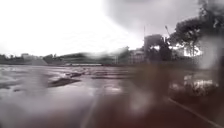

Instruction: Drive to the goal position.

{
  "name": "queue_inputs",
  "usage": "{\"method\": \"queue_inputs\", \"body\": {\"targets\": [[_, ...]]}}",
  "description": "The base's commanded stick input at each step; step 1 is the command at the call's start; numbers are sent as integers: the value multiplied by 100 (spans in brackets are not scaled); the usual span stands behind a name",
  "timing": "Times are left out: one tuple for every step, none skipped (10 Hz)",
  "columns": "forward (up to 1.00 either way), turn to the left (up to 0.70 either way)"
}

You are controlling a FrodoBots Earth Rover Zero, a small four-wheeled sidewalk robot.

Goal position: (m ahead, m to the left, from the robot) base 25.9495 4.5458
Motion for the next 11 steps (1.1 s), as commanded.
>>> {"method": "queue_inputs", "body": {"targets": [[45,0],[45,0],[45,0],[45,0],[45,0],[45,0],[45,0],[45,0],[45,0],[45,0],[45,0]]}}
